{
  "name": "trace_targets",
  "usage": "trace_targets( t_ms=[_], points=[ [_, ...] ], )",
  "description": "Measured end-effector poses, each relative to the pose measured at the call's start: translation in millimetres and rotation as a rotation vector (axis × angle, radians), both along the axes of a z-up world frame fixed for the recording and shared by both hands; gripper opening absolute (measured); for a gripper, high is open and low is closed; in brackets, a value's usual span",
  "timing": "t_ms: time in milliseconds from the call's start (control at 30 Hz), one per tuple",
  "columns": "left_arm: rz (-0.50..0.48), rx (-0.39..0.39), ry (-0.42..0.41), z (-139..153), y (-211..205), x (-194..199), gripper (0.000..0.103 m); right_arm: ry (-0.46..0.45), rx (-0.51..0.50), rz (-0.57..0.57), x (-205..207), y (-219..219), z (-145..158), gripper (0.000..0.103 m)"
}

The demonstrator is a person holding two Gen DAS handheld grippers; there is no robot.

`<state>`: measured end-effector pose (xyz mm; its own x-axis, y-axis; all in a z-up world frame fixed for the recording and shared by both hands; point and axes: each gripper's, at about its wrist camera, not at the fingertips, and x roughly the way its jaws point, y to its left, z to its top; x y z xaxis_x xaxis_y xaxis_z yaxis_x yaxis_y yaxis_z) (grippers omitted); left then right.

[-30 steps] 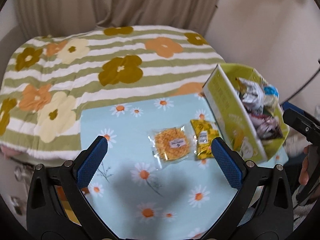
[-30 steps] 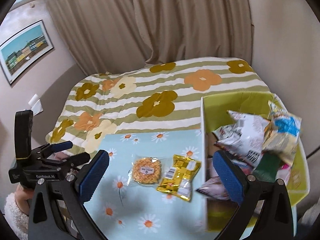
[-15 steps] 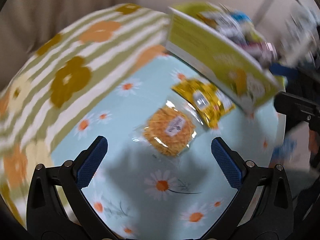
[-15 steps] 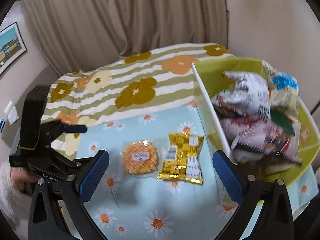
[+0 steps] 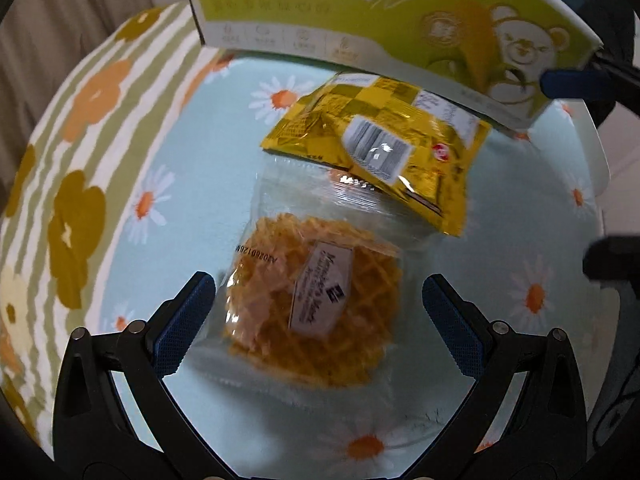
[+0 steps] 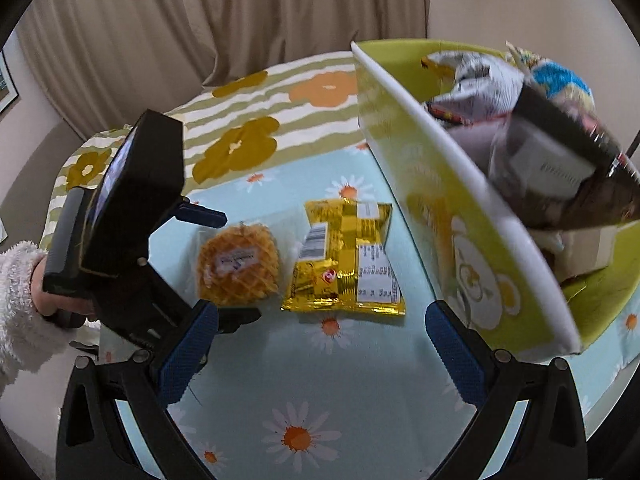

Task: Organize snacks
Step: 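Grasp the waffle pack with the left tool while the right tool grasps the gold bag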

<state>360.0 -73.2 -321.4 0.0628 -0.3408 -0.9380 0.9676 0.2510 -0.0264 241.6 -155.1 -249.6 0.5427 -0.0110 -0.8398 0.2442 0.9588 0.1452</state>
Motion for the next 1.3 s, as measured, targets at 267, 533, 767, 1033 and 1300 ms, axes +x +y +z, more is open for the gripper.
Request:
trace_targets(
  t_ms=[267,533,767,1033,1300],
  points=[
    [-0.023,-0.036,-0.002,-7.5,6.2,1.9,0.092,0.016,0.010,0.017,8.0,4.1,-13.0,0.103],
    [0.037,-0.018,-0.002,-4.8,33.6,1.2,0.087,0.012,-0.028,0.046,23.6,10.2,-23.4,0.103],
    [0.126,0.006,0.001,-5.3,67.2,-0.5,0.087,0.022,-0.161,-0.012,44.7,16.9,-40.6,0.102],
    [0.141,0.029,-0.009,-5.7,71.1,-2.4,0.088,0.101,-0.219,-0.037,75.8,14.0,-57.1,0.094],
    [0.097,0.057,-0.028,-9.7,63.1,-8.5,0.091,0.163,-0.163,-0.008,92.0,4.1,-68.9,0.083]
  ],
)
